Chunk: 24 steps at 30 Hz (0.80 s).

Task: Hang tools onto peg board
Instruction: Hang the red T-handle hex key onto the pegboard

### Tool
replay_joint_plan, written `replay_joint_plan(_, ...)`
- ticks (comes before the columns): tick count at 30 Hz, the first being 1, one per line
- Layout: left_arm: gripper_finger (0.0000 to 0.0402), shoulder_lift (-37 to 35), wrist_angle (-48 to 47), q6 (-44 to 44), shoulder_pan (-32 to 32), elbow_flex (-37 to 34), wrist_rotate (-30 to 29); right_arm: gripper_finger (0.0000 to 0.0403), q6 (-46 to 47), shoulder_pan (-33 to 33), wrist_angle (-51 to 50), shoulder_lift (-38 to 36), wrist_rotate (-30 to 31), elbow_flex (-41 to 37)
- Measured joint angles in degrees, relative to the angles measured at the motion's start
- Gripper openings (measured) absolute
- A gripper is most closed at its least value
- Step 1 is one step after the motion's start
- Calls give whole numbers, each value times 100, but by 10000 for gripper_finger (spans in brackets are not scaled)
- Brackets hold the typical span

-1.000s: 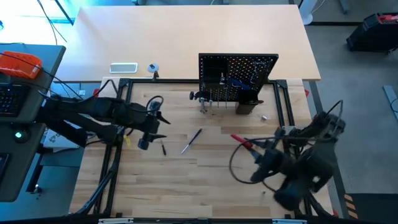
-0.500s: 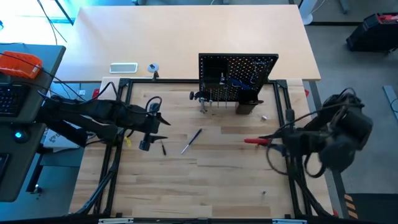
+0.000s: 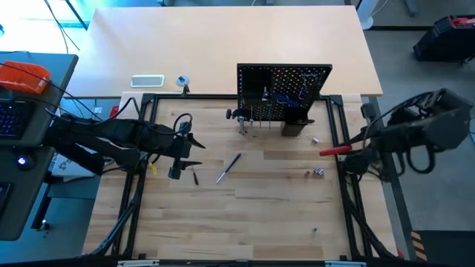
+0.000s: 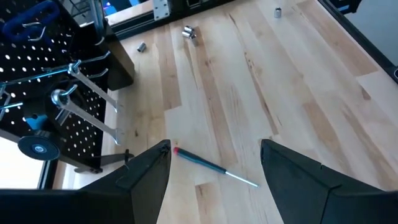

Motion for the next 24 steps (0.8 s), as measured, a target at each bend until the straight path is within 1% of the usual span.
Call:
replay_joint_plan(3, 241, 2, -3, -49, 0, 0, 0, 41, -210, 0, 227, -213, -279, -270)
replay_joint_plan(7, 241, 2, -4, -60, 0, 0, -3, 41, -334, 1, 575, -621, -444, -1060)
replay_joint_plan(9, 241, 2, -4, -59, 0, 0, -43, 41, -334, 2, 900, -936, -450, -1618)
replay_joint_plan(12, 241, 2, -11, -62, 0, 0, -106, 41, -465, 1, 1687, -1521, -483, -2580)
replay_joint_plan(17, 241, 2, -7, -59, 0, 0, -169, 41, -1158, -5, 3280, -2474, -531, -4385)
replay_joint_plan(19, 241, 2, 2, -6, -2, 0, -284, 41, -1473, -53, 4006, -2836, -396, -5118)
replay_joint_plan(21, 241, 2, 33, 32, 0, 0, -376, 41, -1720, -163, 4735, -3164, -92, -5776)
replay_joint_plan(24, 241, 2, 120, 79, 0, 0, -451, 41, -1981, -394, 5849, -3496, 612, -6600)
